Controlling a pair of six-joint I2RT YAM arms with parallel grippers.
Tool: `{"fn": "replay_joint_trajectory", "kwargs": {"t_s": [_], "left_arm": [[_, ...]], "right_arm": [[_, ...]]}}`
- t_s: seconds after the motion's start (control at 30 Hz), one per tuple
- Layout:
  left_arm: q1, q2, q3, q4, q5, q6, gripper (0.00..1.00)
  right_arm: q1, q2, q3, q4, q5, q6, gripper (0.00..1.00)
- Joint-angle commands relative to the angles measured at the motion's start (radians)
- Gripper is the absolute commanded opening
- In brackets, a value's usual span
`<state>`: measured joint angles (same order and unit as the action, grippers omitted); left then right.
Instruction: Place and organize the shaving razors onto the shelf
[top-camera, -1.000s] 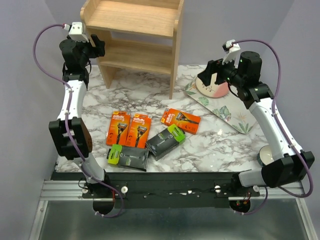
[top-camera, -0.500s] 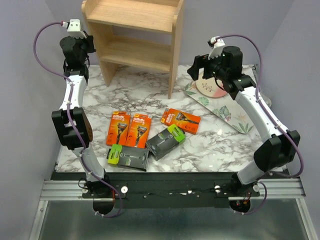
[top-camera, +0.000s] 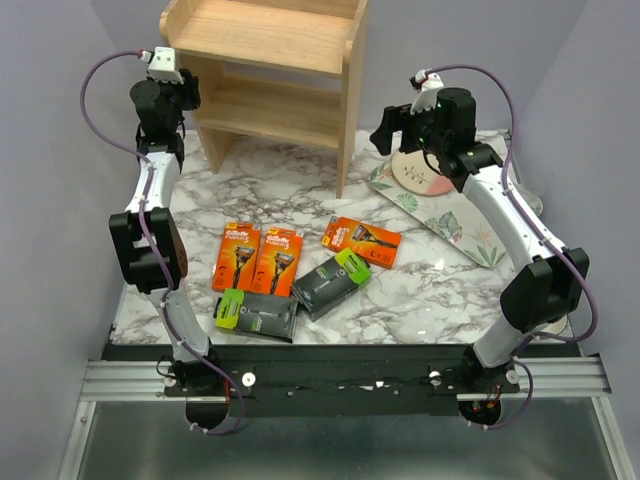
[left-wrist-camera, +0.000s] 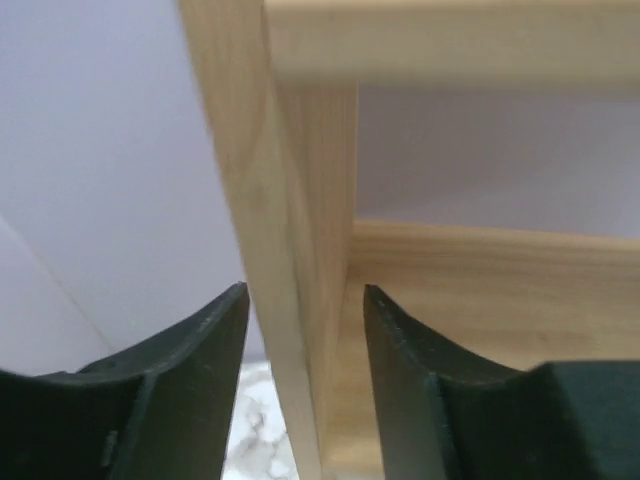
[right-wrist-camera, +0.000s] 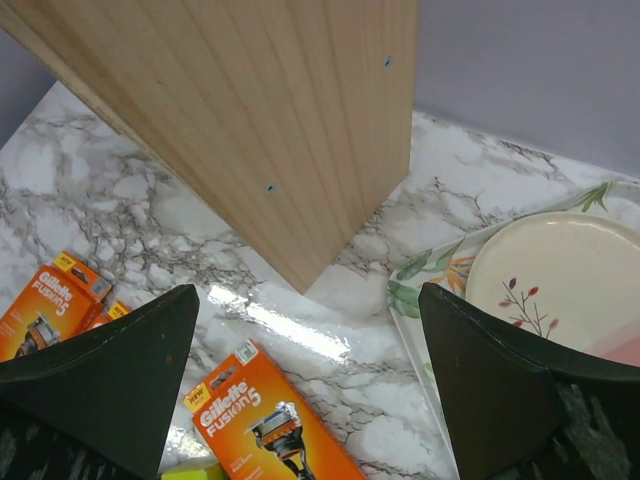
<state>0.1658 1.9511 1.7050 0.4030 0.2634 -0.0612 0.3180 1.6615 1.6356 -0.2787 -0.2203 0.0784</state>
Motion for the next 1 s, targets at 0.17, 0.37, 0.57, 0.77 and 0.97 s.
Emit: {"fn": "replay_joint_trajectory", "kwargs": {"t_s": [0.17,0.37,0.57,0.77,0.97], "left_arm": [[-0.018,0.055,0.059,0.046,0.046,0.035,0.10],[-0.018,-0.072,-0.112,0.082,0.048,0.001,0.00],[-0.028,-0.299,-0.346,0.063,0.068,-0.038,0.00],[-0.081,-0.533,-0.586,-0.038,0.004,-0.065,0.00],[-0.095,-0.693,-0.732,-0.202,-0.076,-0.068,0.43]], "right_arm": [[0.018,0.026,0.000,0.030,0.027,0.000,1.00],[0.046,0.116,0.076,0.035,0.038,0.011,1.00],[0.046,0.187,0.139,0.032,0.091,0.038,1.00],[0.047,0.234,0.185,0.039,0.101,0.011,1.00],[0.046,0.314,0.263,0.041,0.091,-0.032,1.00]]}}
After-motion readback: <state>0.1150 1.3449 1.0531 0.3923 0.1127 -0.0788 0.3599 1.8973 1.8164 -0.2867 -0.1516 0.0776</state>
